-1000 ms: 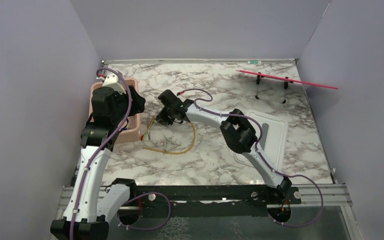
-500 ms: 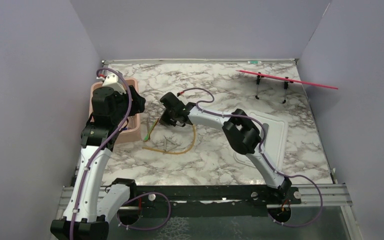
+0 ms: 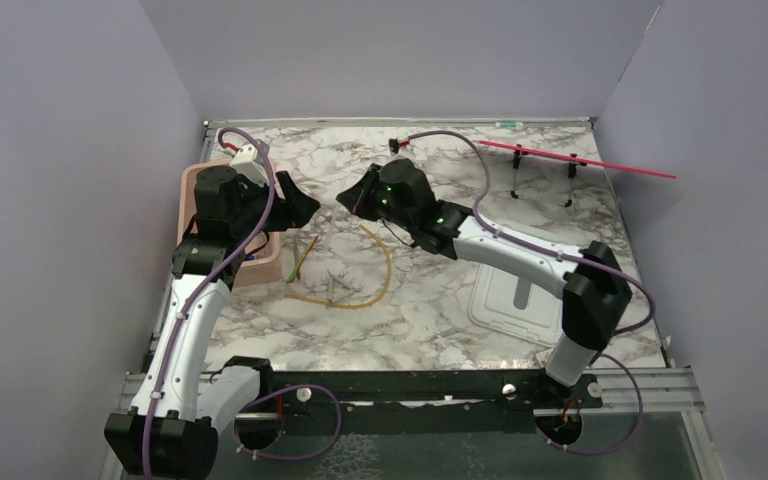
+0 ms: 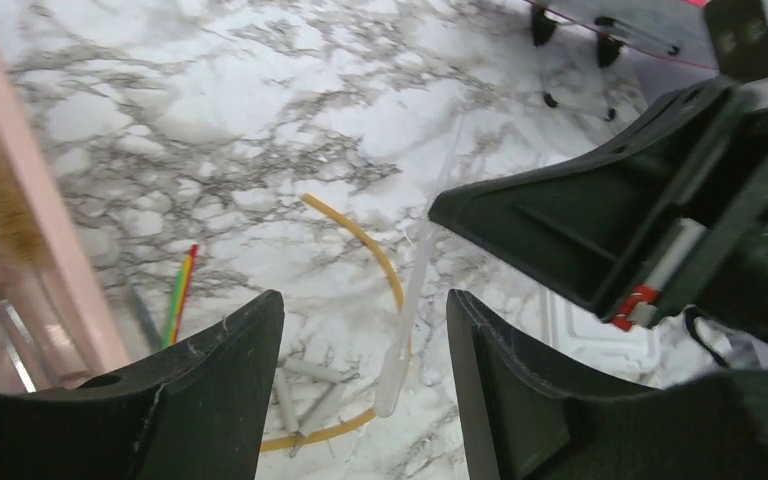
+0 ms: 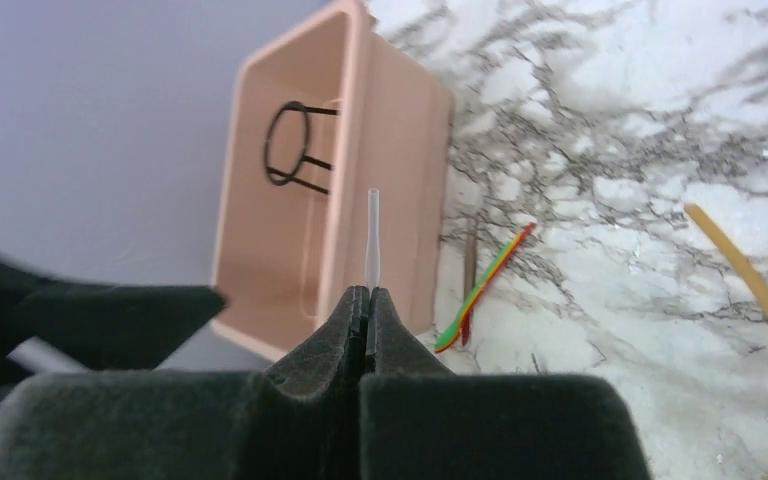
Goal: Organize the chemistry lab equipment
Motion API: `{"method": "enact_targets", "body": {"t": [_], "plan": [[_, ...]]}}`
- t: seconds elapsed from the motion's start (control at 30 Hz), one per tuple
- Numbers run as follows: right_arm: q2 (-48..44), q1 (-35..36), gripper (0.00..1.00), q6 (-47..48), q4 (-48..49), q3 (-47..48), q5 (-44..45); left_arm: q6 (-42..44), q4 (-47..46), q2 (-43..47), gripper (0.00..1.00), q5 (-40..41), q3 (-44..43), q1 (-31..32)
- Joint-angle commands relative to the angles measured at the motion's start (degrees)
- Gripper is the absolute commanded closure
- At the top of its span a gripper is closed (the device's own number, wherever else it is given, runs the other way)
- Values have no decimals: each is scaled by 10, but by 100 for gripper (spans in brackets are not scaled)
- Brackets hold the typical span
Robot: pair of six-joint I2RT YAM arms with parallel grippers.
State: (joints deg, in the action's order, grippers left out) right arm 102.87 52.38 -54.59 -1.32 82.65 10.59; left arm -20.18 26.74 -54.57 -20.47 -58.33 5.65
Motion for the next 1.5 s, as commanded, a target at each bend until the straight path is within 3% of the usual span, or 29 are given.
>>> {"method": "enact_targets", "body": {"t": [0.0, 0.13, 0.3, 0.63, 0.93, 1.1, 1.17, 1.3, 1.47], "plan": [[-88, -8, 99, 111, 106, -61, -35, -28, -78, -12, 38, -163, 24, 2], [-133, -18, 100, 151, 131, -84, -109, -67, -144, -12, 43, -232, 47, 6], [-160, -20, 99, 166, 138, -94, -159, -97, -222, -5, 58, -297, 73, 19], [-171, -21, 100, 174, 148, -93, -179, -125, -276, 24, 59, -307, 101, 26], [-177, -22, 99, 165, 156, -87, -215, -115, -281, 16, 99, -307, 101, 29], [-185, -23, 99, 166, 150, -86, -219, -93, -270, 33, 100, -276, 98, 29], [-190, -23, 93, 166, 143, -85, -216, -88, -268, 35, 100, -263, 95, 29], [-203, -23, 58, 164, 123, -86, -191, -69, -228, 40, 100, -220, 82, 28], [-230, -23, 48, 175, 90, -97, -137, -18, -117, 32, 100, -84, 37, 28]]}}
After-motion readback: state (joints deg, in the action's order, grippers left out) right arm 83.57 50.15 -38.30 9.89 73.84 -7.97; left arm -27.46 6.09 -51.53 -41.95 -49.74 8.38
